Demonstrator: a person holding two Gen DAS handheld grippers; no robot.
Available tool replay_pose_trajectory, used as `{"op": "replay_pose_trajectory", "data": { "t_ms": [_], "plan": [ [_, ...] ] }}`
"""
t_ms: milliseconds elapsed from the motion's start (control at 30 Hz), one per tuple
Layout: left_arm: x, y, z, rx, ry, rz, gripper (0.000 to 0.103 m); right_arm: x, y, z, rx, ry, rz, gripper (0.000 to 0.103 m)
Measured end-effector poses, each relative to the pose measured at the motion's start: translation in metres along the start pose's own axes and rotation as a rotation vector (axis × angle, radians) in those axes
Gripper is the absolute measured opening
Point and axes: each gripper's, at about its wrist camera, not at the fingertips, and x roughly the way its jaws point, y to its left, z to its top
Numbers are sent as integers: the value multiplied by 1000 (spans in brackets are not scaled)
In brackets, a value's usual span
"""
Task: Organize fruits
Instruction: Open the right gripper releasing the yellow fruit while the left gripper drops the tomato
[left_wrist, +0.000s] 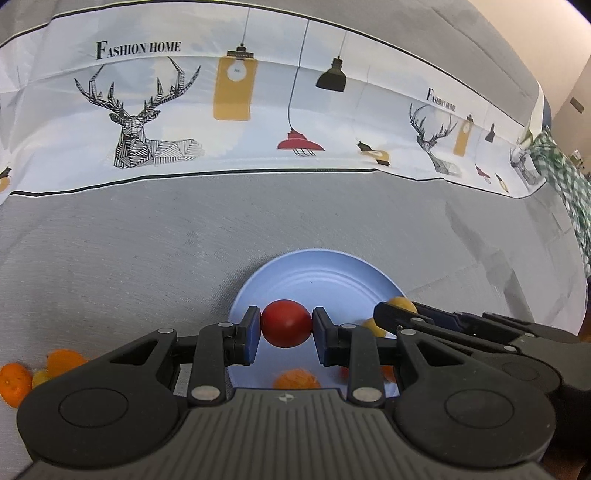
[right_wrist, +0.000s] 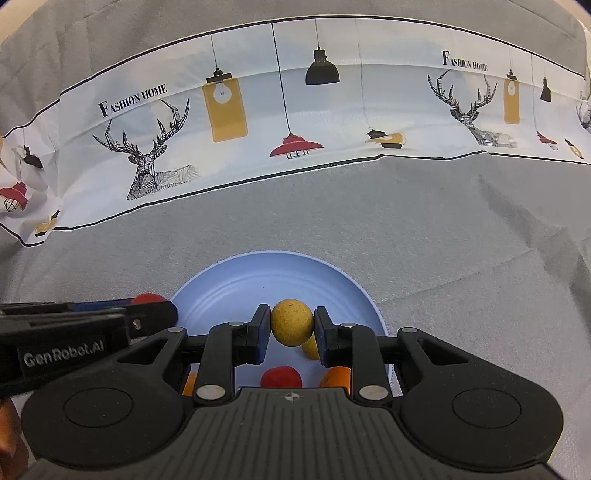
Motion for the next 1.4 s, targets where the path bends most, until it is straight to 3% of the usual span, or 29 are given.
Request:
{"op": "replay_pose_trajectory", "data": {
  "t_ms": [567, 800, 1133, 1400],
  "plan": [
    [5, -5, 0, 7, 23, -13, 33, 1, 2, 0, -14, 7, -40, 27],
    [3, -3, 2, -3, 15, -15, 34, 1, 0, 1, -3, -3, -70, 38],
    [-3, 1, 4, -4, 1, -3, 34, -1, 0, 2, -1, -8, -78, 39],
    [-19, 17, 8, -45, -49, 40, 20, -2, 11, 5, -13, -18, -65, 39]
  ]
}}
